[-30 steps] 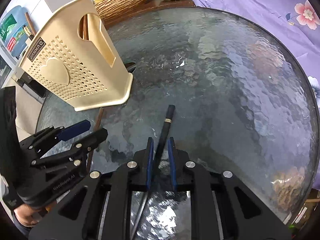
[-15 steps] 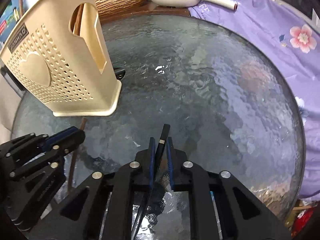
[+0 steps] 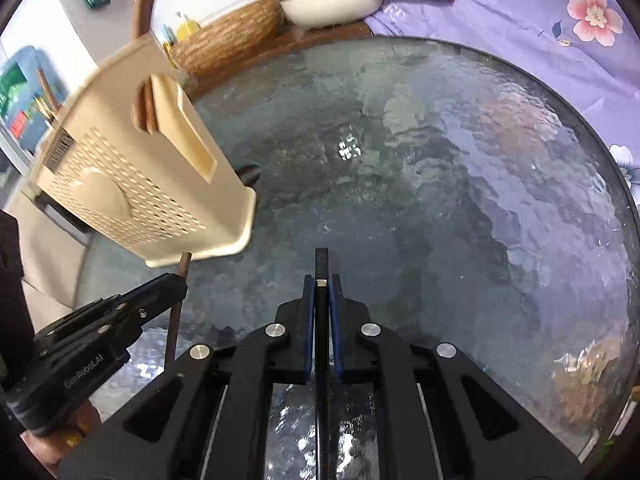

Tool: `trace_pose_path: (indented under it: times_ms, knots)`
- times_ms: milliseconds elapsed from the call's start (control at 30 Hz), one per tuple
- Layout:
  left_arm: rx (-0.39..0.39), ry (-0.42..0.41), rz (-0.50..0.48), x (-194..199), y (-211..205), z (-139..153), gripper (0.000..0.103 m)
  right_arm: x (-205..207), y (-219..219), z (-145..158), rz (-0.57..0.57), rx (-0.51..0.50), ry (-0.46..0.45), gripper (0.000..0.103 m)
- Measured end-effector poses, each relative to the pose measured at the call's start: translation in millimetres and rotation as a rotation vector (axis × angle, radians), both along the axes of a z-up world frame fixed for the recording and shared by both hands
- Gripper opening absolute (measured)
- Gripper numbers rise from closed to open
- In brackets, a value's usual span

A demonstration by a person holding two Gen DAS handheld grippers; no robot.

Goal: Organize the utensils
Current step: 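Lift both chopsticks upright and carry them over the basket, then lower both chopsticks into the basket and open both tools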

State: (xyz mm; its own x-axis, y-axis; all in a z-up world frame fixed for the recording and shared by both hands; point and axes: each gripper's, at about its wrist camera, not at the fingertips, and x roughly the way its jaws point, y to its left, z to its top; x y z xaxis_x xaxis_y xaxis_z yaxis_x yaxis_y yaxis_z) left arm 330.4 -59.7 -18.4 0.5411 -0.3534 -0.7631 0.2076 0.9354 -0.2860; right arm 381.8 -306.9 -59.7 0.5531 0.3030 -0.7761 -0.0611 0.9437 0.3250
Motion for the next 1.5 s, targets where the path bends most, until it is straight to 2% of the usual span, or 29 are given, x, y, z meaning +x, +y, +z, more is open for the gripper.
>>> trace_pose_path:
  times_ms: [200, 467, 633, 900, 1500]
  knots:
    - [-0.062, -0.082, -0.01, -21.8, 7.4, 36.9, 0.007, -27.4, -5.4, 35.0, 0.055, 0.048, -0.123, 0.008]
    - [-0.076, -0.207, -0.046, -66.1, 17.5, 79.4, 0.007, -78.3, 2.1, 89.4, 0.152, 0.055, -0.275, 0.008]
    - [-0.083, -0.271, -0.068, -87.2, 21.4, 104.1, 0.007, -107.9, 5.6, 116.3, 0.199, 0.058, -0.336, 0.008]
    - [-0.093, -0.346, -0.107, -116.7, 28.0, 129.8, 0.007, -131.1, 9.1, 145.0, 0.262, 0.056, -0.397, 0.008]
    - [-0.106, -0.422, -0.126, -130.7, 32.7, 158.6, 0.006, -139.5, 16.6, 180.5, 0.285, 0.025, -0.464, 0.008]
